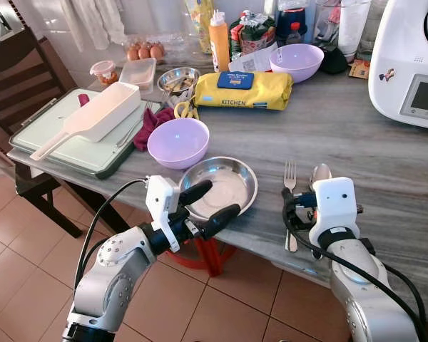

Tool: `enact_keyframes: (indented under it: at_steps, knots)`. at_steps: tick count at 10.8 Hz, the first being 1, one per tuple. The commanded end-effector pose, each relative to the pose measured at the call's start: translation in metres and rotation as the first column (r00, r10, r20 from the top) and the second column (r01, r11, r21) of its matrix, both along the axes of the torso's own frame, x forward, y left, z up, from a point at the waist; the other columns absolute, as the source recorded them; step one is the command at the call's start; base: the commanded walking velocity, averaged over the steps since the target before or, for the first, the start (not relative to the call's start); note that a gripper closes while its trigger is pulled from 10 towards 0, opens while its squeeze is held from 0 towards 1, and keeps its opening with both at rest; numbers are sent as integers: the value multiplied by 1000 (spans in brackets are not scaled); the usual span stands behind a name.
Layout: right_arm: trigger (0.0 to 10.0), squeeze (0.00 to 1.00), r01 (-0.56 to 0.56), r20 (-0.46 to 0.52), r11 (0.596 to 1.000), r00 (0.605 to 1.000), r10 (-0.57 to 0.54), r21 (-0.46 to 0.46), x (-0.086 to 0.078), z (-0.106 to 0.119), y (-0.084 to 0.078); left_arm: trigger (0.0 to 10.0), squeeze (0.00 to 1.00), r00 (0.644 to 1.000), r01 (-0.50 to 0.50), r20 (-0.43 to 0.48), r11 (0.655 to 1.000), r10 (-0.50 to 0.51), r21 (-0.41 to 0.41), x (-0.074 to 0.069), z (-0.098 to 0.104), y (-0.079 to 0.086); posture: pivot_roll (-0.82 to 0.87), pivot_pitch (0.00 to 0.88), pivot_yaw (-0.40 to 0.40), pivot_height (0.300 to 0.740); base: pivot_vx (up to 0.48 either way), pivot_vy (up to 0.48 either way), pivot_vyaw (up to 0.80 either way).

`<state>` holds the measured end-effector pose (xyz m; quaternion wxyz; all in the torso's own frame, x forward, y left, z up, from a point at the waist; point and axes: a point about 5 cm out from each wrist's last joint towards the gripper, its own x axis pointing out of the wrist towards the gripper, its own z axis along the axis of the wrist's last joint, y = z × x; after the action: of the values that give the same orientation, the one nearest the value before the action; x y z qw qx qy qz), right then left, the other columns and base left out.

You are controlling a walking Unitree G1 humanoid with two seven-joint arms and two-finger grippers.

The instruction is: Setting the table

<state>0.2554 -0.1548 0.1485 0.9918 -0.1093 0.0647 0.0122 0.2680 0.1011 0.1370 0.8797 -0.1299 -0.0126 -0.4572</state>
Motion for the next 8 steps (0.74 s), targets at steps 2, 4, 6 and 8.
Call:
enact_keyframes:
  at_steps: [2,4,6,8]
  knots:
    - [10000,1000,-7,-21,1000,1000,7,10,-1,-4,2,10000,0,995,-98,18,995,98,13,10,1,10,-141,109,144,740,0,0,0]
    - [10000,1000,-51,13,998,999,51,46,2,3,10,10000,0,984,-179,20,984,179,22,20,0,18,-142,106,146,740,0,0,0]
    - [10000,1000,-72,34,996,997,70,57,6,7,13,10000,0,978,-209,15,978,209,20,24,-2,19,-143,102,147,740,0,0,0]
    - [10000,1000,-72,62,995,996,68,65,1,10,10,10000,0,976,-216,22,976,216,-5,23,0,18,-144,102,142,740,0,0,0]
